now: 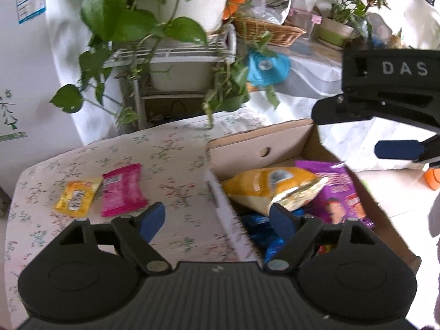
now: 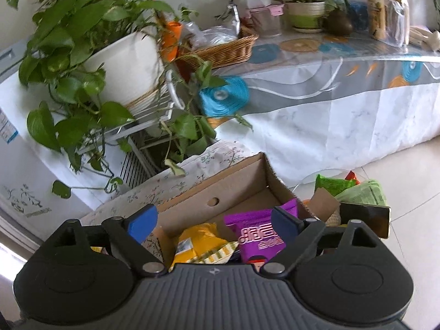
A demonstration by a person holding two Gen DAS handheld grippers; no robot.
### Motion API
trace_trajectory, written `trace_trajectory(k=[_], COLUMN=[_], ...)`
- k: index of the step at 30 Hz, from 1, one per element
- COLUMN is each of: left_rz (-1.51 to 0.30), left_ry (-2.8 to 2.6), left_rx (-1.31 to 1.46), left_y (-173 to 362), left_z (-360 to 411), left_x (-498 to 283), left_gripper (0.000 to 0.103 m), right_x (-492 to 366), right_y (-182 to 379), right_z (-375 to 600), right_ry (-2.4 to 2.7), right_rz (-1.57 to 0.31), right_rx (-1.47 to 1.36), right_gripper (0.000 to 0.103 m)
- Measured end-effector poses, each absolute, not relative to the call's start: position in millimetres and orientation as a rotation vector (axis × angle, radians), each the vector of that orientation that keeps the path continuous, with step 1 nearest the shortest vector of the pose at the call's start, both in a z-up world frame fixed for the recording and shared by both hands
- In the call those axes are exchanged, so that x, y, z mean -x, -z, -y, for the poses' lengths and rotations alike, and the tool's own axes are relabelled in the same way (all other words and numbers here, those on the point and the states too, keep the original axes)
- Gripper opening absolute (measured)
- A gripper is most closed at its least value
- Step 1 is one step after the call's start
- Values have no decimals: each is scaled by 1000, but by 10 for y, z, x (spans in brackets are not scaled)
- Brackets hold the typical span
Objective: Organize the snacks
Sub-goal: 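Open both tools to drop the packs into the cardboard box, then move both tools back over the small yellow and pink packs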
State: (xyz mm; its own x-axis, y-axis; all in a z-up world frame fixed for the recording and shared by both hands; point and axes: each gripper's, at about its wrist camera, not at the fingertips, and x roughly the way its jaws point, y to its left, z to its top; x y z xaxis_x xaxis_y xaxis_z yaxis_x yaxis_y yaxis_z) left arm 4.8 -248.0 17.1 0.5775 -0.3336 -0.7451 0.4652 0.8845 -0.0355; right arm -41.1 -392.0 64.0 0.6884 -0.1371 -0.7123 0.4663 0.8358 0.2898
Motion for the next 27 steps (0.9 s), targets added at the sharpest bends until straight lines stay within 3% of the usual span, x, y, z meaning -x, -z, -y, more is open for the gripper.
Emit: trace_trajectory(k=[27], left_rz=[-851], left_ry=[371], left_rx=[-329], left_y=[-16], left_z=[1551], left_x=[-291], left_gripper=[85], right_x=[-47], right_y=[-421], right_z=[3210], right_ry=[200], right_rz=[-849], right_rx=[-318], right_gripper=[97])
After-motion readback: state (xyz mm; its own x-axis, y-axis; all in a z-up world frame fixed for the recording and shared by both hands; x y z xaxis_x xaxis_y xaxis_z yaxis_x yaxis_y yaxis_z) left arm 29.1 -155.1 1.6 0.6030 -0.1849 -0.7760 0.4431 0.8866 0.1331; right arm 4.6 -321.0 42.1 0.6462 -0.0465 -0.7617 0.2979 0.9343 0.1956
